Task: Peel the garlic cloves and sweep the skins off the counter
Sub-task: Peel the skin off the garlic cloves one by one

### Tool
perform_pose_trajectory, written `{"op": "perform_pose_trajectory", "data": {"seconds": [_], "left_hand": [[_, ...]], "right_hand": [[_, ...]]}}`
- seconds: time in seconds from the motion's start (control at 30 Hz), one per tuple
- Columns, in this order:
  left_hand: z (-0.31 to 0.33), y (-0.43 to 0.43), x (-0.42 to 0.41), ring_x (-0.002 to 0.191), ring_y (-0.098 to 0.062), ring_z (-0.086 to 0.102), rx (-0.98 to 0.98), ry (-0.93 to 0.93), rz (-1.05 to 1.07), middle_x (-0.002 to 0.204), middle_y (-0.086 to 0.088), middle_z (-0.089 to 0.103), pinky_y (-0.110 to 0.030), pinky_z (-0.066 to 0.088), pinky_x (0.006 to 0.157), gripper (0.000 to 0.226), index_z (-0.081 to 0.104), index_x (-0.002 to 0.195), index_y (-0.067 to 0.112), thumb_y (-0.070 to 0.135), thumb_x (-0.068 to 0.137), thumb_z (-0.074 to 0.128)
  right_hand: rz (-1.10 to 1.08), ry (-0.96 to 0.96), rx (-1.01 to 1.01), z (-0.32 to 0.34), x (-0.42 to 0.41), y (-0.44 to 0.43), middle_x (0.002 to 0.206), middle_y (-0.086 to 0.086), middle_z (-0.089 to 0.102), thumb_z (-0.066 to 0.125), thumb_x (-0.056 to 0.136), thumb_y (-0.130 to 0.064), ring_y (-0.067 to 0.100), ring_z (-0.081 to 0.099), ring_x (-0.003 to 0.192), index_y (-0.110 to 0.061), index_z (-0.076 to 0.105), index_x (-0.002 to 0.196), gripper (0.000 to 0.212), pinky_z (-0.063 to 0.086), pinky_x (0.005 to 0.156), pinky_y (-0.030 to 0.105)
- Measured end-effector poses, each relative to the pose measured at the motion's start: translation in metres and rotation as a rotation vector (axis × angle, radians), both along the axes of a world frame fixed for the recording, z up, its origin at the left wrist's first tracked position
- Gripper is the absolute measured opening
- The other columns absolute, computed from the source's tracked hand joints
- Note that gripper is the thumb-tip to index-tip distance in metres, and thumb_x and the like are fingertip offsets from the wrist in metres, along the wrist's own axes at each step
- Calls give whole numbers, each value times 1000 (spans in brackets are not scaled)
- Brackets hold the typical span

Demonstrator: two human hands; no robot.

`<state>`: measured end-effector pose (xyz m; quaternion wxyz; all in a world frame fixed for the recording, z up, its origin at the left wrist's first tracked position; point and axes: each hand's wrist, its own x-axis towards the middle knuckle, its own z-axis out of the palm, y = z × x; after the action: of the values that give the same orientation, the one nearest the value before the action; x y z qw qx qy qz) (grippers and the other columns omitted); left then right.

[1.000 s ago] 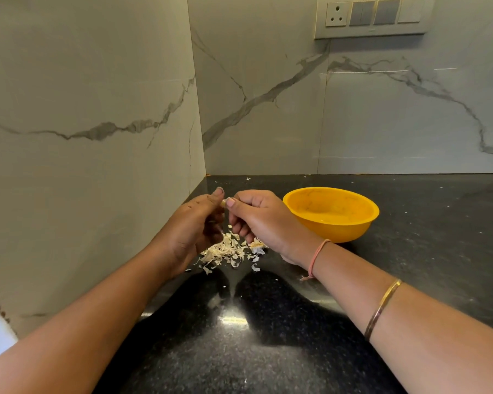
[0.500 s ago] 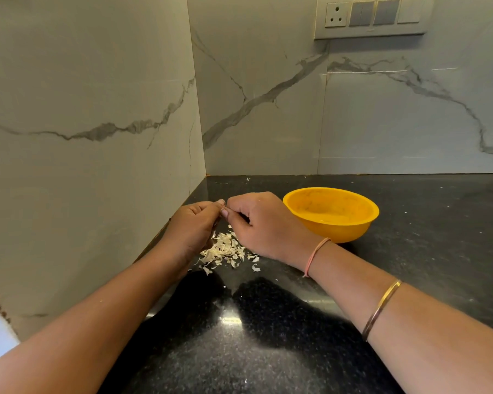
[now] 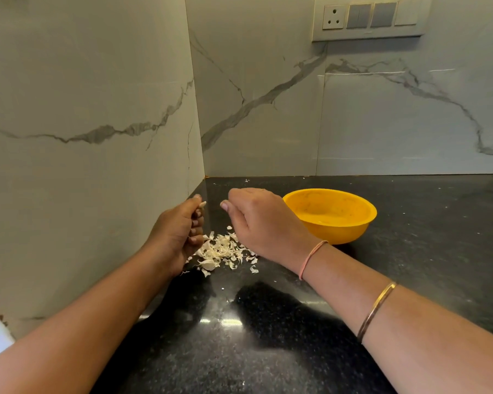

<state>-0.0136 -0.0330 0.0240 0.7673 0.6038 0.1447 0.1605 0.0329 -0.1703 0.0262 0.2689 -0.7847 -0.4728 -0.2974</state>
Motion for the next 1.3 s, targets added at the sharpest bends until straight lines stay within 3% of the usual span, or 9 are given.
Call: {"op": "perform_pose_trajectory", "data": {"seconds": [0.1,0.17,0.27,0.37,0.5,0.63,0.9,1.1,1.3], "left_hand": [[-4,-2,1,42,-6,28,199,-30,71,52,6,35,-14,27,34,34,48,66,17,33,96,49],[-5,-3,3,47,-9,31,351,-65,109,55,5,37,-18,30,39,34,53,67,17,34,96,49],[-8,-3,3,48,-11,33,512,-127,160,47,10,40,-24,28,47,36,59,69,14,36,95,49],[-9,-5,3,47,-11,35,592,-159,168,40,14,42,-26,28,49,35,63,72,14,34,96,48],[-10,-6,3,47,-9,37,657,-187,169,47,10,44,-27,30,51,37,64,76,9,34,96,47],[-11,-6,2,41,-2,36,696,-223,126,47,10,43,-25,30,49,37,63,74,9,32,97,45],[-4,-9,-3,43,-5,27,390,-191,-113,49,7,34,-15,25,41,36,48,64,16,31,97,45],[1,-10,-6,47,-7,23,174,-168,-215,51,5,34,-17,20,42,36,45,61,18,31,94,46],[-1,-9,-5,54,-11,33,166,-231,-239,56,0,46,-21,26,50,33,53,65,16,36,91,46]], "right_hand": [[-98,67,-64,-2,3,-2,48,-11,34,51,95,-37,6,34,45,-21,34,54,46,20,45,23],[-106,133,-71,-3,5,-3,53,-7,44,56,91,-38,10,41,50,-19,43,56,42,27,48,23],[-47,312,-7,-4,5,-1,80,1,62,57,91,-12,17,59,76,-11,63,88,7,44,62,24],[-4,486,76,-4,3,1,81,2,63,45,91,1,20,65,80,-7,65,96,21,56,73,34],[91,772,178,0,-3,2,73,9,65,43,99,-26,13,63,59,-6,60,95,26,56,59,28],[151,823,172,2,-6,1,67,6,57,41,98,-38,9,53,54,-11,56,83,35,47,50,21],[331,938,262,3,-6,0,60,0,50,45,98,-13,5,44,51,-15,51,71,28,40,48,16],[451,1035,306,3,-4,-1,60,2,48,41,100,-12,6,42,51,-12,49,71,30,37,50,16],[618,1331,456,6,-5,-1,59,5,48,40,99,-13,10,39,50,-9,48,71,30,36,48,17]]}}
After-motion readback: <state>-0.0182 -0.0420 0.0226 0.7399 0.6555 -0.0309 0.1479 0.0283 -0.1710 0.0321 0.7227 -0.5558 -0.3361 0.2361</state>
